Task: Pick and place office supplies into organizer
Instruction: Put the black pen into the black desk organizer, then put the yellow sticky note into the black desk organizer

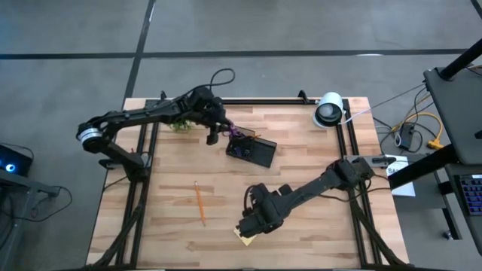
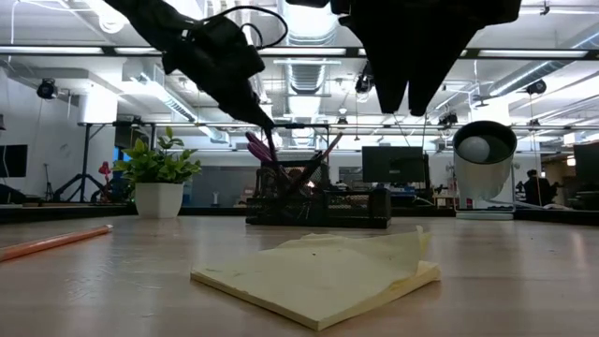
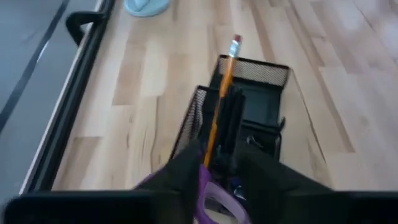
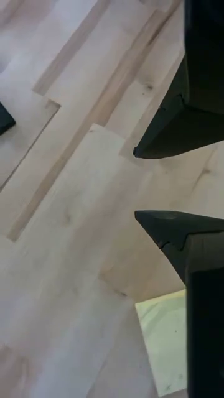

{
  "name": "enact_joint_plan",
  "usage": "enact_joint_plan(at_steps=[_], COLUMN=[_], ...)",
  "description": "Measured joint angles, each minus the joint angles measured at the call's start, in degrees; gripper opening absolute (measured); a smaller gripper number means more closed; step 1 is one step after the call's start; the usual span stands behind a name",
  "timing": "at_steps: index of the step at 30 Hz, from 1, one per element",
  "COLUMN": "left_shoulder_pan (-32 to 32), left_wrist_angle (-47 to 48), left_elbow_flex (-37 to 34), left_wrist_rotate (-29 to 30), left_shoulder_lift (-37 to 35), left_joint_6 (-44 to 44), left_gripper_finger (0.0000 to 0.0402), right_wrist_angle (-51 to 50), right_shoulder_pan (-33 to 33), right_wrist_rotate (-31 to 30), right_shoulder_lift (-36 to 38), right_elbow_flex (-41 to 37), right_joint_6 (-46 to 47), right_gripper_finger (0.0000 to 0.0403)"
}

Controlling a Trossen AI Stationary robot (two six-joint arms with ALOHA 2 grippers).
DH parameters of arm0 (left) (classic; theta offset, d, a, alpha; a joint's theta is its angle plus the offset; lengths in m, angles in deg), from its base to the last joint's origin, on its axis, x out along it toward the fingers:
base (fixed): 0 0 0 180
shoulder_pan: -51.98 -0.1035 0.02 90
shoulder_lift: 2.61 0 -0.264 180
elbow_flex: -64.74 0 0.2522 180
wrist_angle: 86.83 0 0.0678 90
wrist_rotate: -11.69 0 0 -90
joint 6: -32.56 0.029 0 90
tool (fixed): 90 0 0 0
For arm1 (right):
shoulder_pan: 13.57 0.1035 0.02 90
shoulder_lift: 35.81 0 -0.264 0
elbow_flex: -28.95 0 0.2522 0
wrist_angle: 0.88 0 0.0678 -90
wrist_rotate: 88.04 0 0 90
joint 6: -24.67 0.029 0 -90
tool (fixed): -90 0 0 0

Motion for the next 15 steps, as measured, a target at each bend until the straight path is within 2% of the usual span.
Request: enact_joint_plan(at_steps=[4,9,12,15], left_shoulder_pan=[0.6,2.3,3.6,5.8], left_wrist_angle=[-1.1,-0.6,5.2,13.9], left_elbow_flex=[0.0,0.0,0.0,-0.4], left_wrist_rotate=[0.8,2.5,3.1,3.8], left_shoulder_lift=[0.4,-1.0,-4.7,-11.4], left_joint_6=[-3.6,-6.5,-8.0,-8.0], left_gripper_finger=[0.0166,0.0251,0.0283,0.0287], right_wrist_angle=[1.8,11.0,17.0,23.8], right_shoulder_pan=[0.1,0.1,-0.6,-2.9], right_wrist_rotate=[2.4,6.1,8.9,12.5], right_shoulder_lift=[0.0,0.0,0.0,0.0], right_elbow_flex=[0.1,-1.0,-3.3,-6.4], right_joint_6=[-3.1,-14.6,-20.9,-25.6], right_gripper_finger=[0.0134,0.0134,0.0134,0.0134])
